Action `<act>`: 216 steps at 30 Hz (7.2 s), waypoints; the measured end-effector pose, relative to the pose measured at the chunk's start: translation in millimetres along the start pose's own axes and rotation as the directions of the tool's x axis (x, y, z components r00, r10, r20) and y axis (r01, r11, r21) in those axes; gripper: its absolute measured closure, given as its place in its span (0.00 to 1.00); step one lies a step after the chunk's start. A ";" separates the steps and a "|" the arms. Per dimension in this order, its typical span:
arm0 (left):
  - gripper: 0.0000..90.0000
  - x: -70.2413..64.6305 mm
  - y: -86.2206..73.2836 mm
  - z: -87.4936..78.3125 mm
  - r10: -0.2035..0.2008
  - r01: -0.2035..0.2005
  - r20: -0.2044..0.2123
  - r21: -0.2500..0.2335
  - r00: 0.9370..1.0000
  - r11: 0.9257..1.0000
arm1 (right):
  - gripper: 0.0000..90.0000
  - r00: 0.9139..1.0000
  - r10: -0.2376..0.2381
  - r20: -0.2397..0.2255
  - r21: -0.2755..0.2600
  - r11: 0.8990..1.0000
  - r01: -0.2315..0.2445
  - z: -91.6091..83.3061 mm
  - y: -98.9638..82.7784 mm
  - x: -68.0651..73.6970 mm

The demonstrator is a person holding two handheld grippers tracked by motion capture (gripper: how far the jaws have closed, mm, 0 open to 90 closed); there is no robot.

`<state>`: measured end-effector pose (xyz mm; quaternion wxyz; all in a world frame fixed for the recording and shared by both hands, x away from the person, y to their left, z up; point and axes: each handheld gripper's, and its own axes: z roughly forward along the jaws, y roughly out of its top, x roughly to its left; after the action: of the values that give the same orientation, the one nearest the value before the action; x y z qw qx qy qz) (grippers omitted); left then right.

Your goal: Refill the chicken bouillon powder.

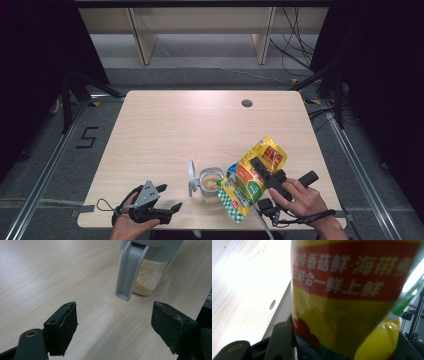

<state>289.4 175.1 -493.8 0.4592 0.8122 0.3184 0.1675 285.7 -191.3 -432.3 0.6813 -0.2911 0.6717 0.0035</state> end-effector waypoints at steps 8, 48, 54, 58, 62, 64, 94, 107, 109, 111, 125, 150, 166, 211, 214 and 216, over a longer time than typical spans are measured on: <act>0.23 2.7 1.0 -1.0 0.026 -0.026 -0.011 0.015 1.000 1.000 | 0.61 0.999 0.033 -0.006 0.003 0.999 -0.033 0.6 -1.3 2.5; 0.23 1.3 0.5 -0.9 -0.003 0.004 -0.014 0.012 1.000 1.000 | 0.62 1.000 0.011 0.004 0.013 1.000 -0.011 -1.3 -3.2 -1.3; 0.23 3.9 1.0 -1.8 0.041 -0.041 -0.012 0.023 0.999 0.999 | 0.62 1.000 0.031 0.001 0.005 0.999 -0.031 -0.1 -3.2 1.5; 0.23 2.9 0.9 -1.0 0.022 -0.022 -0.008 0.010 1.000 1.000 | 0.62 0.998 0.060 -0.002 0.015 0.998 -0.060 -0.3 -3.5 3.2; 0.23 0.6 0.0 -0.6 0.003 -0.003 -0.005 0.005 1.000 1.000 | 0.62 0.998 0.059 -0.002 0.006 0.998 -0.059 0.3 -3.8 3.2; 0.23 2.4 0.8 -0.8 0.015 -0.015 -0.007 0.002 1.000 1.000 | 0.62 0.999 0.045 -0.008 0.005 0.999 -0.045 1.0 -4.8 2.1; 0.23 -0.1 -0.4 -1.8 0.001 -0.001 -0.018 0.013 1.000 1.000 | 0.66 0.893 0.425 -0.146 -0.096 0.893 -0.440 11.5 -25.1 18.0; 0.23 1.0 -0.3 -2.1 0.014 -0.014 -0.017 0.014 1.000 1.000 | 0.67 0.741 0.625 -0.244 -0.098 0.744 -0.661 12.0 -36.0 28.5; 0.23 1.3 0.1 -2.0 0.007 -0.006 -0.025 0.017 1.000 1.000 | 0.68 0.718 0.648 -0.253 -0.097 0.721 -0.686 15.1 -39.9 30.9; 0.23 -0.2 -0.3 -1.7 -0.001 0.001 -0.017 0.012 1.000 1.000 | 0.68 0.658 0.705 -0.265 -0.073 0.666 -0.742 14.9 -40.0 35.6; 0.23 2.0 0.5 -1.4 0.026 -0.026 -0.020 0.012 0.999 1.000 | 0.70 0.513 0.782 -0.355 -0.069 0.525 -0.848 27.1 -53.6 48.2; 0.23 2.2 -0.1 -1.4 0.042 -0.042 -0.019 0.029 0.999 0.999 | 0.75 0.084 0.899 -0.429 -0.017 0.085 -0.996 60.4 -70.7 71.0; 0.23 0.0 -0.7 -1.1 0.003 -0.003 -0.024 0.003 1.000 1.000 | 0.76 0.014 0.896 -0.444 0.023 0.027 -0.999 86.4 -64.2 80.2; 0.23 3.5 -0.1 -4.1 0.035 -0.035 -0.031 0.017 0.999 0.999 | 0.54 -0.223 0.893 -0.390 0.166 -0.170 -0.971 70.0 -86.3 89.7; 0.23 1.3 -1.4 -3.8 0.003 -0.003 -0.030 0.019 1.000 1.000 | 0.50 -0.238 0.888 -0.392 0.185 -0.177 -0.967 69.3 -86.2 89.0; 0.23 3.1 -0.3 -3.8 0.030 -0.030 -0.027 0.010 0.999 0.999 | 0.47 -0.237 0.890 -0.390 0.189 -0.175 -0.966 69.3 -87.3 89.2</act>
<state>289.4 179.7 -492.2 0.4483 0.8168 0.3132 0.1840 392.2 -270.5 -485.0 0.2504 0.2674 0.7677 0.5258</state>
